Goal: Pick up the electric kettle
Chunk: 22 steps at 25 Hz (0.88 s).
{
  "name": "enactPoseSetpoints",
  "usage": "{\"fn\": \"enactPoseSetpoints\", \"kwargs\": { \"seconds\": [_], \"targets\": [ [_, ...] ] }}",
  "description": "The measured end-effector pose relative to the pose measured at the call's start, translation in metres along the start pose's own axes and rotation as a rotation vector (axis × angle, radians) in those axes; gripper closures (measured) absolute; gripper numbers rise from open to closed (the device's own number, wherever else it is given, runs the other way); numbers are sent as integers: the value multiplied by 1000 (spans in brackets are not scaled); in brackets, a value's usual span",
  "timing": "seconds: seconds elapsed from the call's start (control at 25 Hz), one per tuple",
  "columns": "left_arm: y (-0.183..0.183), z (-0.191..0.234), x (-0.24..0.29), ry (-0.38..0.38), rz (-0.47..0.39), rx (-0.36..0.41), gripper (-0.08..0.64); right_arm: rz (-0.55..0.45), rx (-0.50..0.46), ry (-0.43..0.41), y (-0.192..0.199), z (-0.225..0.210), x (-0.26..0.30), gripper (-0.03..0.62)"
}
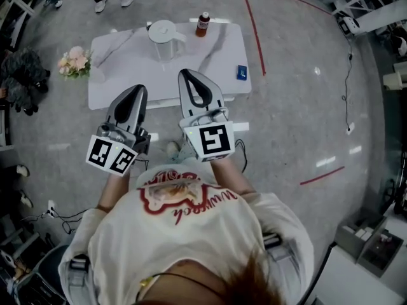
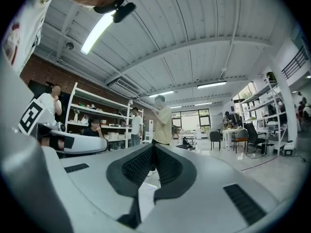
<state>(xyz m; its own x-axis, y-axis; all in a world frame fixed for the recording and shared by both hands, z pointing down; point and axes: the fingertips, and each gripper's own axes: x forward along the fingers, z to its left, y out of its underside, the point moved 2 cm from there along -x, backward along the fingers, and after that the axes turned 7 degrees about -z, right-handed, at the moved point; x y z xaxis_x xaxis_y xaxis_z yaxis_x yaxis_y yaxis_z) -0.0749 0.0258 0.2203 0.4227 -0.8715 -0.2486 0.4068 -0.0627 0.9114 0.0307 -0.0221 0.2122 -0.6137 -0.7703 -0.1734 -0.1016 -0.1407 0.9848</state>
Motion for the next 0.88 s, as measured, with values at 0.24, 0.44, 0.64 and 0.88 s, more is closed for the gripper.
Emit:
{"fn": "enactPoseSetpoints", "kwargs": {
  "seconds": [0.24, 0.44, 0.64, 0.88],
  "targets": [
    [8, 28, 36, -25, 9, -3, 548, 12, 15, 11, 14, -35, 31, 577],
    [9, 57, 86, -43, -3, 13, 548, 1, 14, -36, 21, -66, 86, 577],
    [-6, 84, 144, -64, -28, 51, 548, -18, 18, -90, 16, -96, 148, 577],
    [-19, 105, 193, -73, -71, 77, 548, -31, 32, -145, 11, -124, 198, 577]
  ]
}}
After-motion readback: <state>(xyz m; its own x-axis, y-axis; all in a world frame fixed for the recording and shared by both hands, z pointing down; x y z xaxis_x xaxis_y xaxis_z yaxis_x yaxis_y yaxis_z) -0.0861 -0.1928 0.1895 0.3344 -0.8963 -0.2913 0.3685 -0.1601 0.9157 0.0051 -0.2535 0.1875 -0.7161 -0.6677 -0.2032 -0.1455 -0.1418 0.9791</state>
